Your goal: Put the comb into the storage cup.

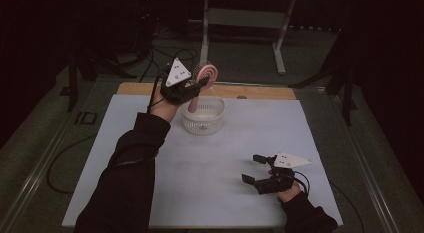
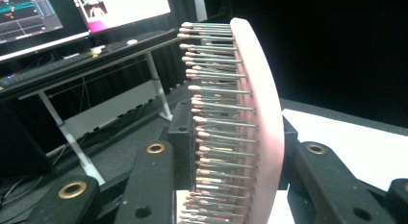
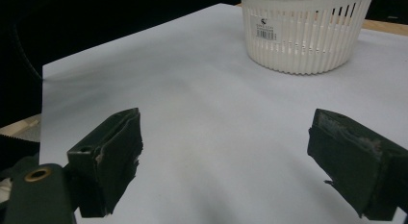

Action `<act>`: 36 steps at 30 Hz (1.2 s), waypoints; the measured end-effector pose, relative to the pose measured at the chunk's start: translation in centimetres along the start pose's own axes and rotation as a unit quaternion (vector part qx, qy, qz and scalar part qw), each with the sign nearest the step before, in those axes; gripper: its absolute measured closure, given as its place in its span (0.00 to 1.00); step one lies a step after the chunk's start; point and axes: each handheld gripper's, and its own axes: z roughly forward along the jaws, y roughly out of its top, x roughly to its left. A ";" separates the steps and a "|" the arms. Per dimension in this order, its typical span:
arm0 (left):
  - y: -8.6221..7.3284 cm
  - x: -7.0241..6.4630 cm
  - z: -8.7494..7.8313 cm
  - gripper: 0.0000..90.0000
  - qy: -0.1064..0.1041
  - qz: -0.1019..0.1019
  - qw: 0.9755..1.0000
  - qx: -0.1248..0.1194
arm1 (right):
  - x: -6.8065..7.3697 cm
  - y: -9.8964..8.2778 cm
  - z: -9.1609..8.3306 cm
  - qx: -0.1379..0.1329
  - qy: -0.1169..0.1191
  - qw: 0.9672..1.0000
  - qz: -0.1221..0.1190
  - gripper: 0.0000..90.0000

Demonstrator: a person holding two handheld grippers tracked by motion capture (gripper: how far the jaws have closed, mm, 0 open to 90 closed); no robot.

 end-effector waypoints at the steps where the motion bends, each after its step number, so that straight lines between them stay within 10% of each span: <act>1: -0.2 0.0 0.1 0.73 -0.001 -0.001 1.000 0.001 | 0.0 0.0 0.0 0.000 0.000 1.000 0.000 0.13; 36: -4.9 -3.0 3.4 0.73 -0.022 0.058 0.998 0.032 | 0.0 -0.1 0.0 0.002 0.002 1.000 0.000 0.13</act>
